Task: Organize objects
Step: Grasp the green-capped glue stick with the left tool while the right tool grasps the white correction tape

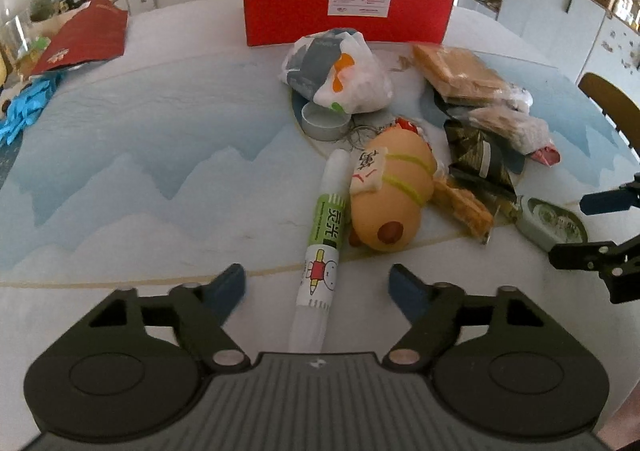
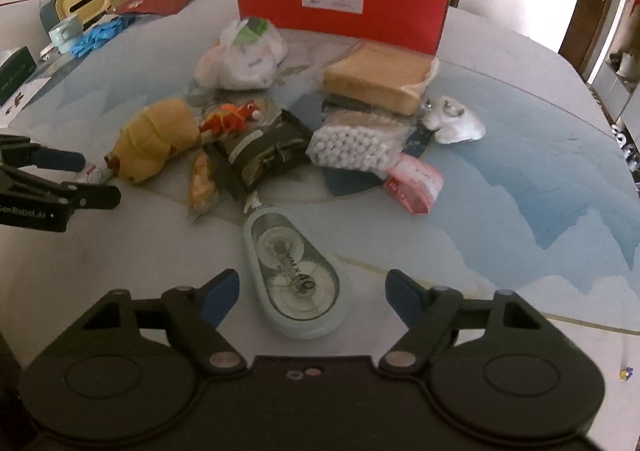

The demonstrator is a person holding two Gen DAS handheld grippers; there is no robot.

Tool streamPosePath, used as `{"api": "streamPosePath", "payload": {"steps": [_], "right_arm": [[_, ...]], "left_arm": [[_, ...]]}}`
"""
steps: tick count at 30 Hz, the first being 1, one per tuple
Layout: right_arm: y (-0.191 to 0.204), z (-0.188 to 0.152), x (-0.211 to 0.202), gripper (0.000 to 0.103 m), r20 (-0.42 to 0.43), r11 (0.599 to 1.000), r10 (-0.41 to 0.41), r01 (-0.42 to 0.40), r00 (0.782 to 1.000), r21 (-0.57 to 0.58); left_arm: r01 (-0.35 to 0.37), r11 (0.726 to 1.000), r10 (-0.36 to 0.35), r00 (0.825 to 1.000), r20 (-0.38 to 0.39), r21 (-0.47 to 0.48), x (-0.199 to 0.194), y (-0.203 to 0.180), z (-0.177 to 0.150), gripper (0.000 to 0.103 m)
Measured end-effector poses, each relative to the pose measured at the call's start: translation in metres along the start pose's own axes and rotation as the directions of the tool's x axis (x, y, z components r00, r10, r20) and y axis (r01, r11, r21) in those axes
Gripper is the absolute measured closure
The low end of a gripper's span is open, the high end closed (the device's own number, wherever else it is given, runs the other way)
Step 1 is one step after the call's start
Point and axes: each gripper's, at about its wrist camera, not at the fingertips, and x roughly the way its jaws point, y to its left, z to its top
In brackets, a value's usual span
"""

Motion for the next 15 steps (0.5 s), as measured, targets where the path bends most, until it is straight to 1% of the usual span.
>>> {"api": "streamPosePath", "payload": {"steps": [1,3,6,7,8,9,10,11,13,14,15], "right_arm": [[0.0002,0.0001,0.0015,0.027,-0.005,1.0,0.001,-0.001,1.0,-0.001],[0.0005,0.0007,0.0036,0.029,-0.005,1.0,0.001,-0.001,1.0,-0.001],[0.0016,0.0032,0.0055,0.034,0.002,1.0,-0.001,0.001,1.0,-0.011],[0.0022,0.004,0.0056,0.039,0.005,1.0,-0.001,0.001,1.0,-0.016],[0.003,0.0044,0.0051,0.044,0.007,1.0,0.002,-0.002,1.0,-0.023],[0.0039,0.0044,0.0044,0.046,0.008,1.0,0.003,-0.003,1.0,-0.028],[0.0048,0.0049,0.0039,0.048,0.009,1.0,-0.001,0.001,1.0,-0.03],[0.005,0.0043,0.0035,0.048,0.01,1.0,-0.005,0.006,1.0,-0.027],[0.0044,0.0033,0.0025,0.049,0.01,1.0,-0.007,0.007,1.0,-0.013],[0.0041,0.0029,0.0015,0.049,0.009,1.0,-0.004,0.004,1.0,-0.005],[0.0043,0.0026,-0.0001,0.049,0.008,1.0,0.004,-0.004,1.0,0.001]], "left_arm": [[0.004,1.0,-0.004,1.0,0.002,0.007,-0.0001,-0.0002,0.0003,0.032],[0.016,1.0,-0.016,1.0,0.005,0.021,-0.0011,-0.0008,0.001,0.042],[0.017,0.999,-0.018,1.0,0.006,0.05,-0.0014,-0.0027,0.0024,0.052],[0.009,0.998,-0.009,1.0,0.004,0.063,-0.0012,-0.0036,0.003,0.054],[0.006,0.998,-0.007,1.0,0.004,0.07,-0.0011,-0.0035,0.0036,0.062],[0.008,0.997,-0.009,1.0,0.004,0.074,-0.0014,-0.003,0.0041,0.068],[0.013,0.997,-0.013,1.0,0.0,0.077,-0.0016,-0.0022,0.005,0.07],[0.016,0.997,-0.015,1.0,-0.003,0.078,-0.0017,-0.0014,0.0057,0.072],[0.022,0.996,-0.021,1.0,-0.009,0.085,-0.0019,-0.0001,0.0063,0.078],[0.026,0.996,-0.025,1.0,-0.012,0.088,-0.002,0.0007,0.0067,0.084],[0.031,0.996,-0.03,0.999,-0.017,0.088,-0.002,0.0015,0.0075,0.086]]}}
